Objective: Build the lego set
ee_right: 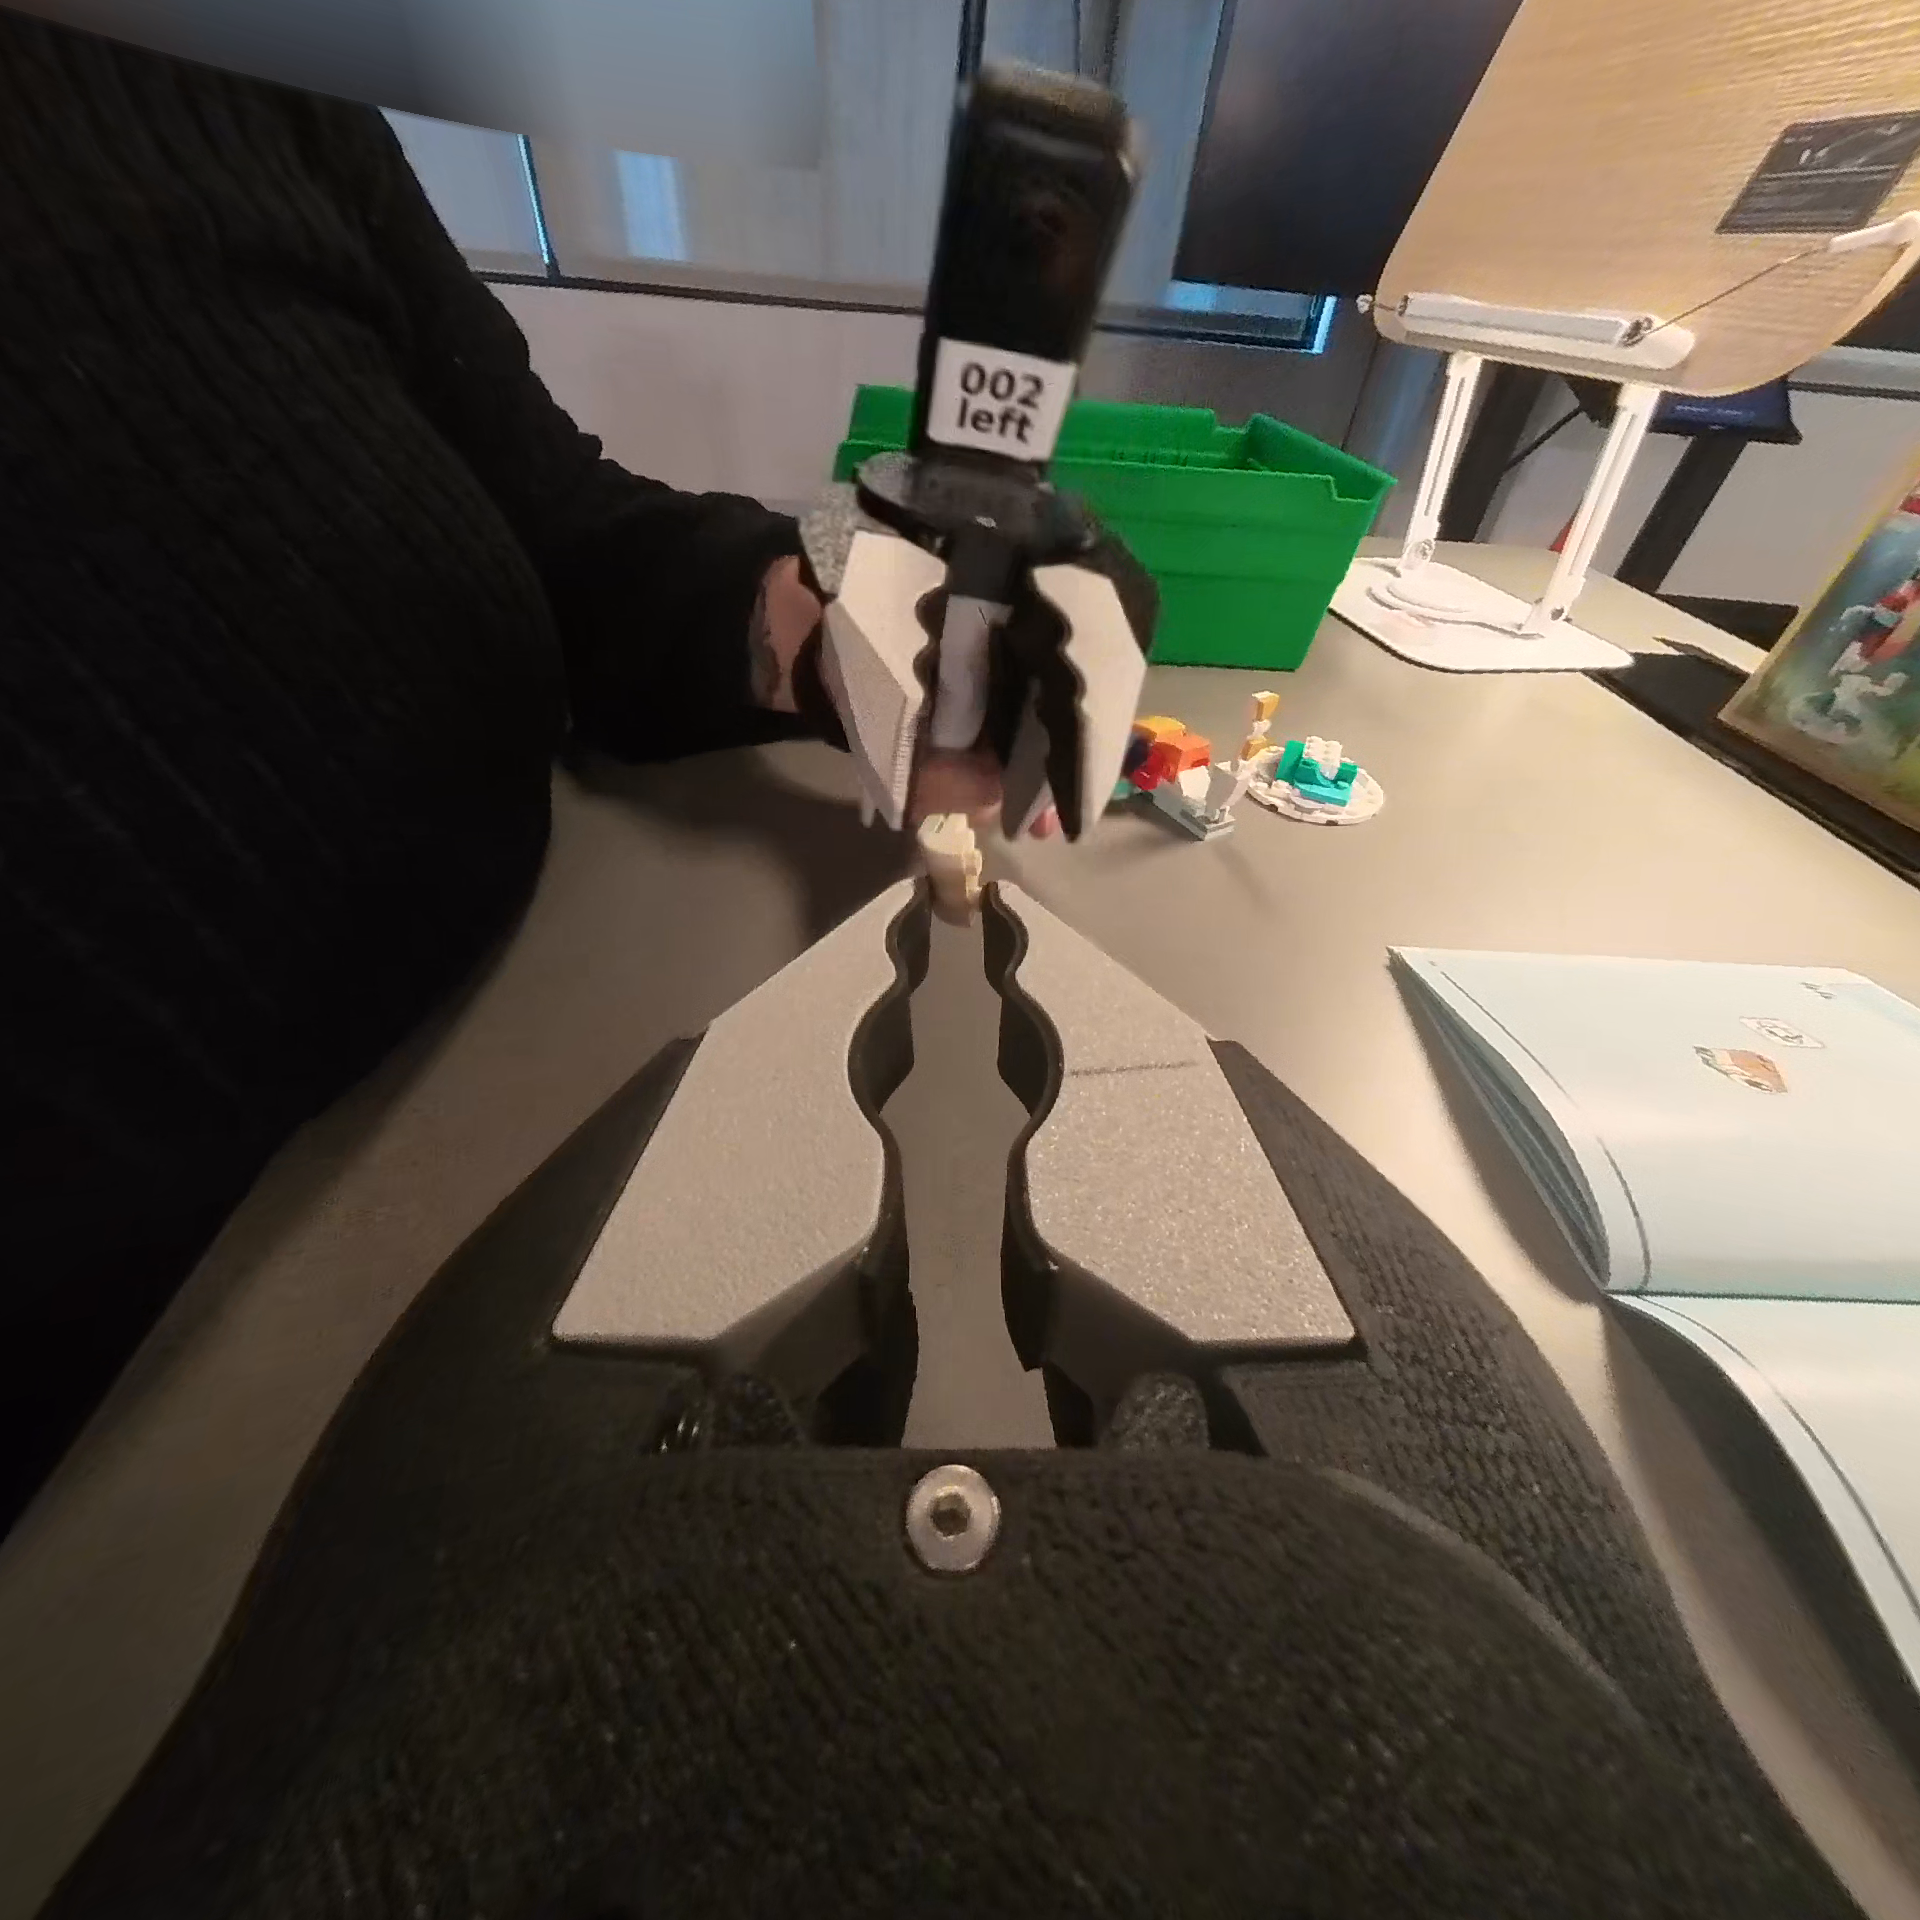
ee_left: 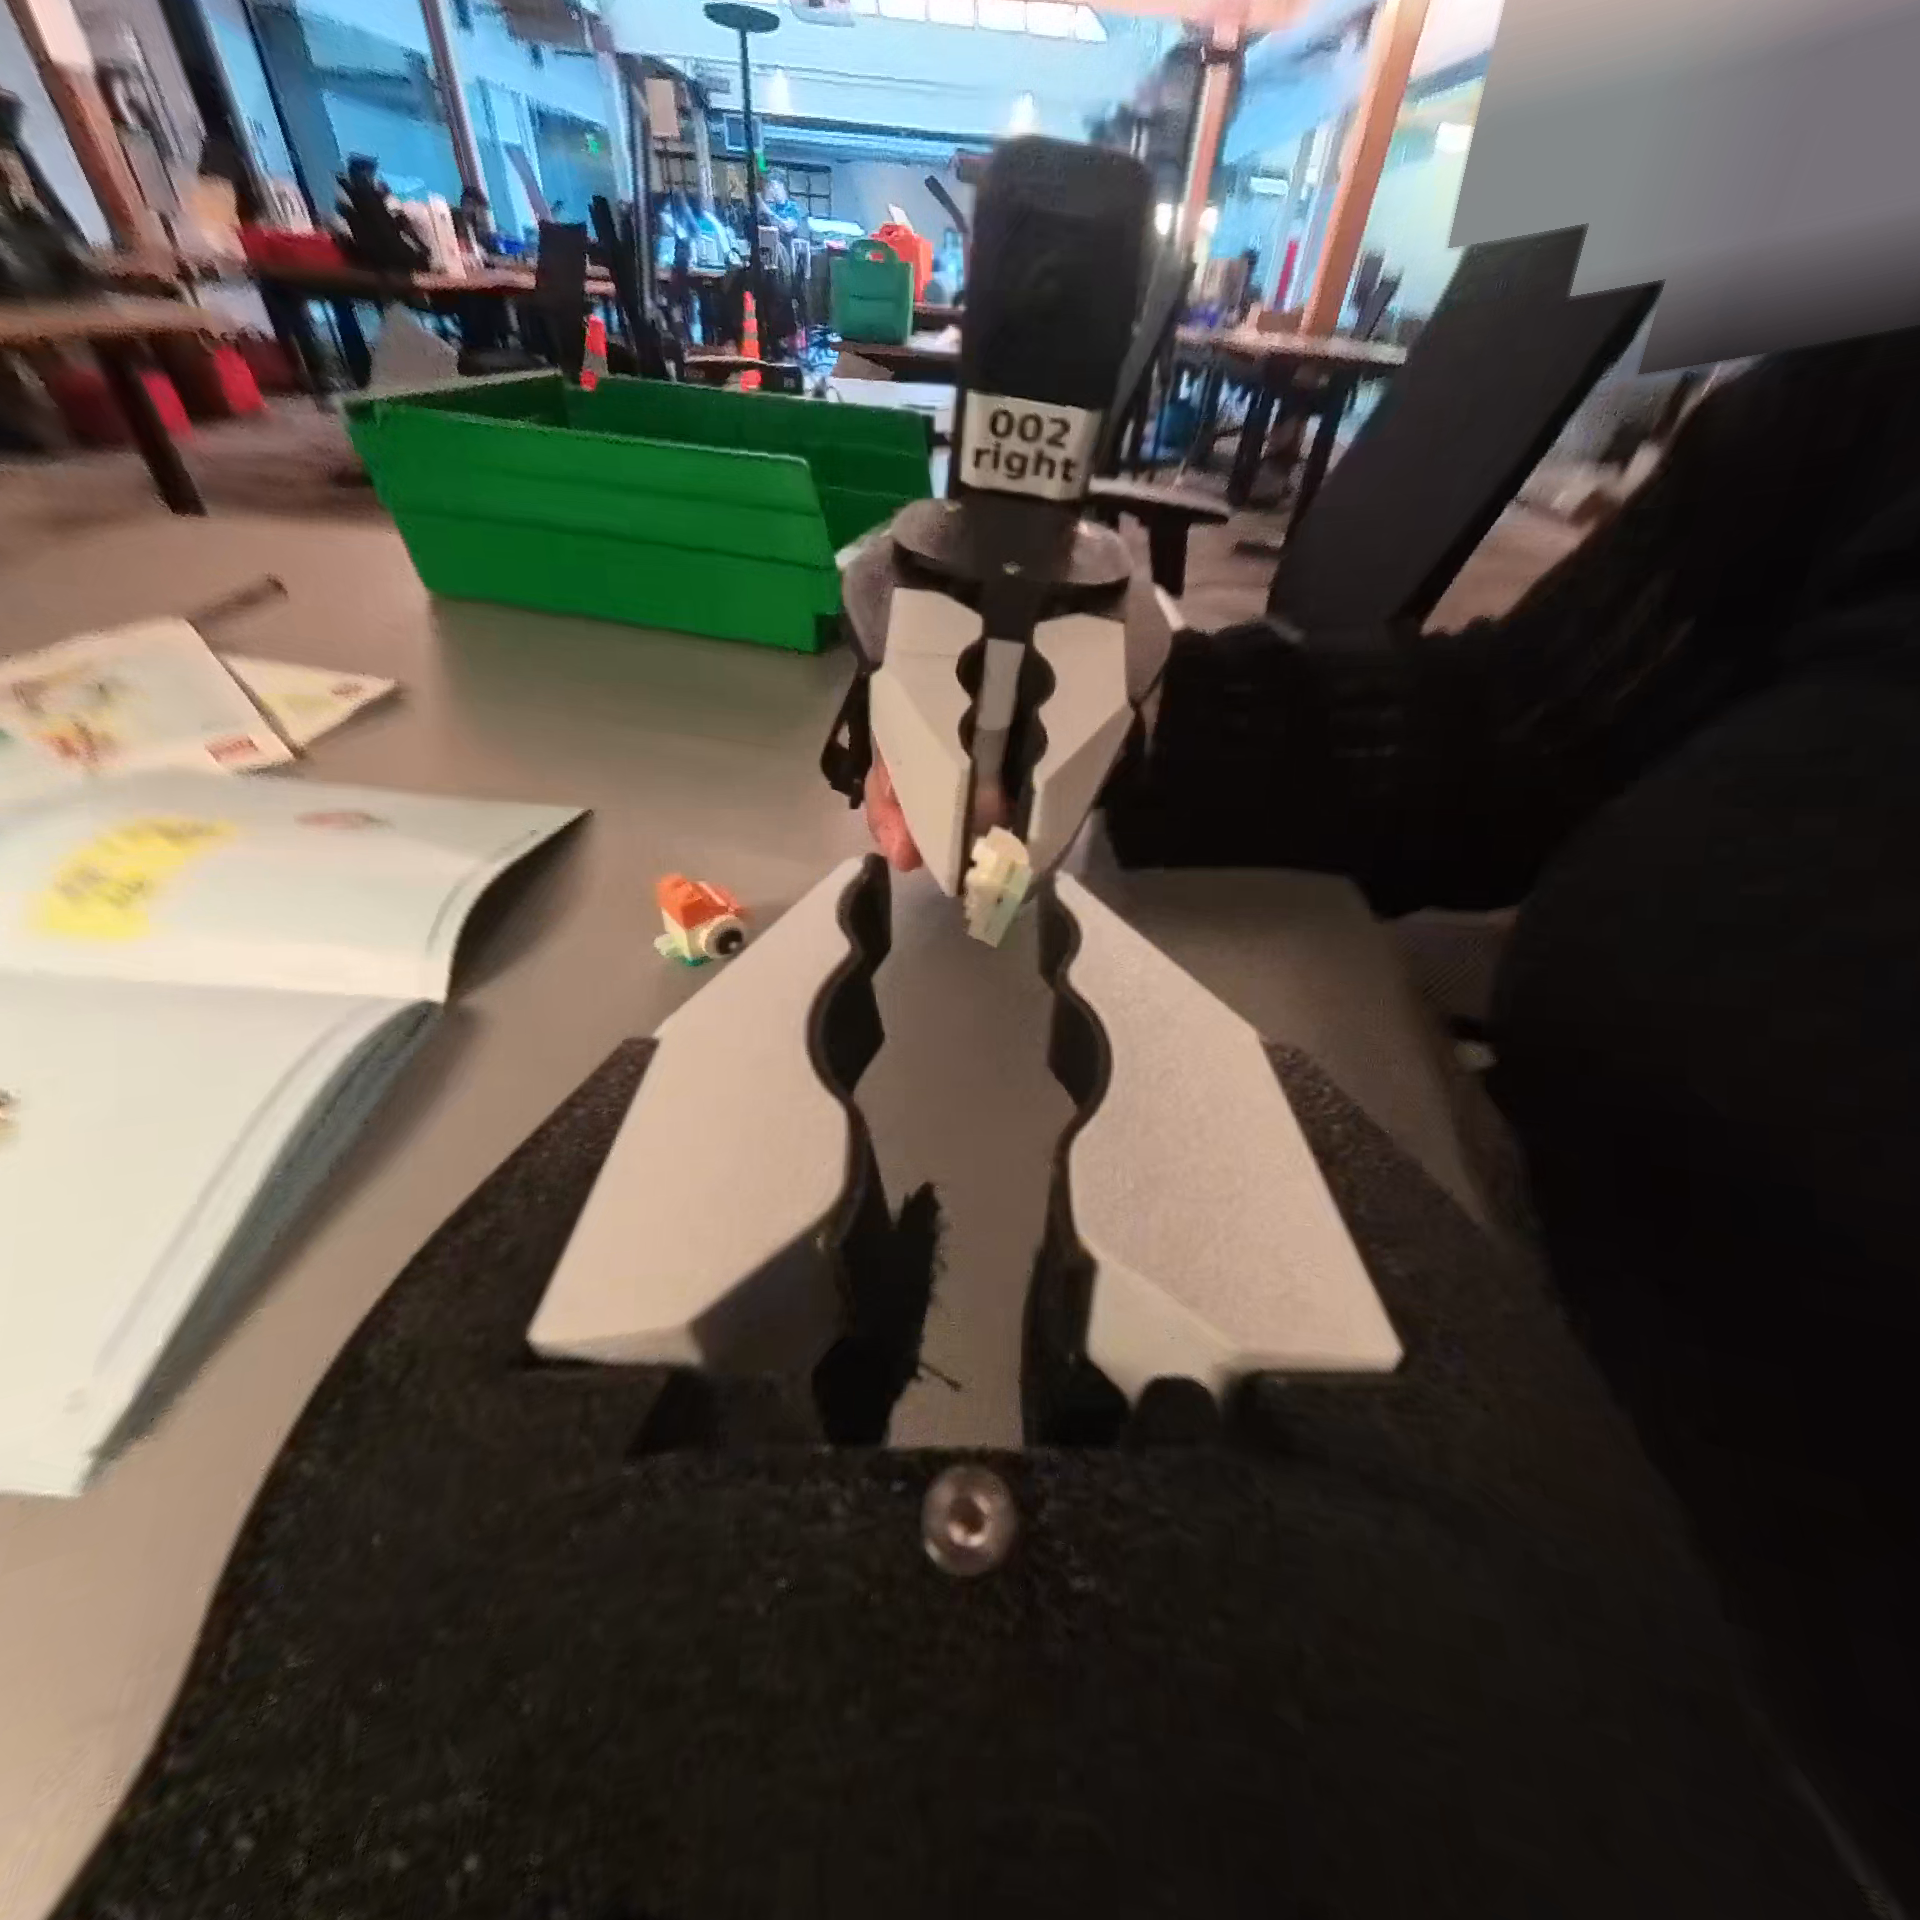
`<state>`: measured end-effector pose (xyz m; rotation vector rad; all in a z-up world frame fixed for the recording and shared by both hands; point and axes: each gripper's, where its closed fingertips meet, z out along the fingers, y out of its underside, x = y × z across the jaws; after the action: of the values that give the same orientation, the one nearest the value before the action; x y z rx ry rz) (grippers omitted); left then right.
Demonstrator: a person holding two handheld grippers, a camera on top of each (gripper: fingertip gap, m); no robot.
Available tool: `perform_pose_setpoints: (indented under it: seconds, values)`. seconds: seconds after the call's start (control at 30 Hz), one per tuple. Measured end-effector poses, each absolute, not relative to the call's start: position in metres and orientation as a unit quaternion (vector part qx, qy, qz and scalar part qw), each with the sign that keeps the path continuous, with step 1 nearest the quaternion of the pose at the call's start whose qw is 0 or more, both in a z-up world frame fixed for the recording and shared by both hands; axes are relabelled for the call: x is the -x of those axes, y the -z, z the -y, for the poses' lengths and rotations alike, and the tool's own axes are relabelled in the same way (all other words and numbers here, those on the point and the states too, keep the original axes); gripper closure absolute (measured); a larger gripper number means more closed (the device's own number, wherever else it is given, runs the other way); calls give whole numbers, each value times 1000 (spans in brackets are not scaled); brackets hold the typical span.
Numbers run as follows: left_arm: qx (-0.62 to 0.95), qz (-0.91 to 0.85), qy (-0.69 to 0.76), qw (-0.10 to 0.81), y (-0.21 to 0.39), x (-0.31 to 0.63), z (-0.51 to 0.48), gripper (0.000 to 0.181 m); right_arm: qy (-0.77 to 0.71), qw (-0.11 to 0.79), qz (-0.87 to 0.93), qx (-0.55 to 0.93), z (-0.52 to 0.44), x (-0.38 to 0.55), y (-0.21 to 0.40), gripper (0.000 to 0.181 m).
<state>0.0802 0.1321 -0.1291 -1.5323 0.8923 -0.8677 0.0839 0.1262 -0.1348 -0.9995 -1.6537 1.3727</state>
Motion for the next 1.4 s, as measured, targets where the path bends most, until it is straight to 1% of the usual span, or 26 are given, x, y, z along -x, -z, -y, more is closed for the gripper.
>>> perform_pose_setpoints:
  seconds: [0.1,0.33,0.87,1.03,1.17,1.27,1.4]
  values:
    - [629,-410,344,564,129,-84,-125,163,-538,371,649,388,-124,-84,135,174]
    - [625,-433,332,558,136,-88,-122,174,-545,360,653,383,-119,-85,136,174]
    - [633,-450,326,538,142,-91,-120,177,-540,347,659,391,-118,-85,142,173]
    - [644,-451,291,545,147,-88,-127,177,-516,371,661,399,-125,-82,144,172]
    - [653,-455,277,539,154,-90,-129,177,-503,385,667,392,-124,-79,145,165]
    - [660,-439,268,547,154,-87,-135,177,-484,404,671,391,-127,-78,146,164]
    - [663,-424,273,554,151,-83,-138,176,-454,426,676,395,-135,-77,148,168]
